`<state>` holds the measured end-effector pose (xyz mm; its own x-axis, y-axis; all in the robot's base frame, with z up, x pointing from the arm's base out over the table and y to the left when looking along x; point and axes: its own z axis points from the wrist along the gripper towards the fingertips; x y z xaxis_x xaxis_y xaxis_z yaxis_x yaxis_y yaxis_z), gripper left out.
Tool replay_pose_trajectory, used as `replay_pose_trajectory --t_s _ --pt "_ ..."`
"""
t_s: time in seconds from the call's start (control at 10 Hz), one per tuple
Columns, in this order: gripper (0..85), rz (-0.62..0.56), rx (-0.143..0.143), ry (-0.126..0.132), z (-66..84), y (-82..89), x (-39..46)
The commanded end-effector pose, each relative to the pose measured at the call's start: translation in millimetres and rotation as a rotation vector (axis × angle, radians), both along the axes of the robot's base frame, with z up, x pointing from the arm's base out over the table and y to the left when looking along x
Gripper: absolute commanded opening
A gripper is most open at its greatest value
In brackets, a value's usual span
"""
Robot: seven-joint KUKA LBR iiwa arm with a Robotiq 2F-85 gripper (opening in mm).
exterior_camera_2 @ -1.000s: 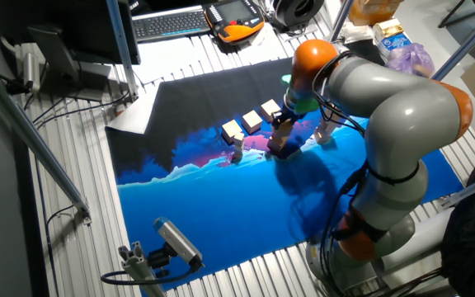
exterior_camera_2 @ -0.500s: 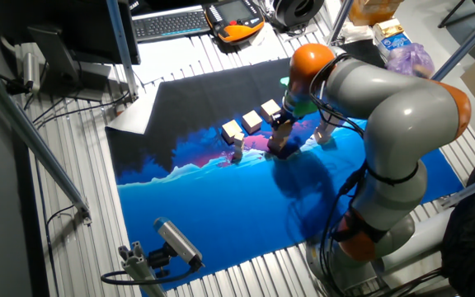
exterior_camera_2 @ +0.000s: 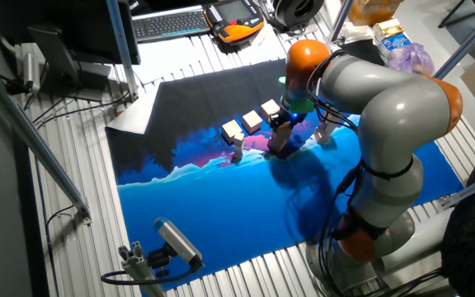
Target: Stack the blocks in a vertical line of five
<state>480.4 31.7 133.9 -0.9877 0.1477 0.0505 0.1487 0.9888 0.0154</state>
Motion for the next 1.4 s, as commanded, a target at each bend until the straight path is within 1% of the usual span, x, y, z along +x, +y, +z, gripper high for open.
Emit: replay_pose_trajectory --t_s 0.0,0.1,0.2,0.3,0.4,0.5,0.6,0.7,0.8,0.9,1.0,1.1,1.3 --pt "0.0 -0.287 -0.002 0.011 -0.1 -0.5 -0.2" --pt "0.0 -0.282 -0.002 0.006 -0.5 -0.7 -0.1" --pt "0.0 -0.204 0.01 -0.035 -0.7 -0.5 0.2" --pt "0.0 -0.15 0.005 -0.047 -0.6 1.0 1.0" --pt "0.0 -0.23 -0.032 0.01 -1.0 1.9 0.9" --pt "0.0 -0.25 -0.009 0.018 -1.3 1.5 0.8" --pt "0.0 -0.163 0.004 -0.019 -1.2 2.0 1.3" --pt "0.0 -0.078 -0.015 -0.028 -1.1 2.4 1.4" --pt "0.0 -0.114 -0.023 -0.013 -0.9 3.4 1.5" --pt "0.0 -0.068 -0.012 -0.018 -0.9 3.6 1.5" --pt "0.0 0.05 -0.035 -0.035 -1.2 3.6 1.9" --pt "0.0 0.13 -0.043 -0.034 -1.0 5.5 2.8" --pt "0.0 0.243 -0.048 -0.011 -0.4 11.4 4.1"
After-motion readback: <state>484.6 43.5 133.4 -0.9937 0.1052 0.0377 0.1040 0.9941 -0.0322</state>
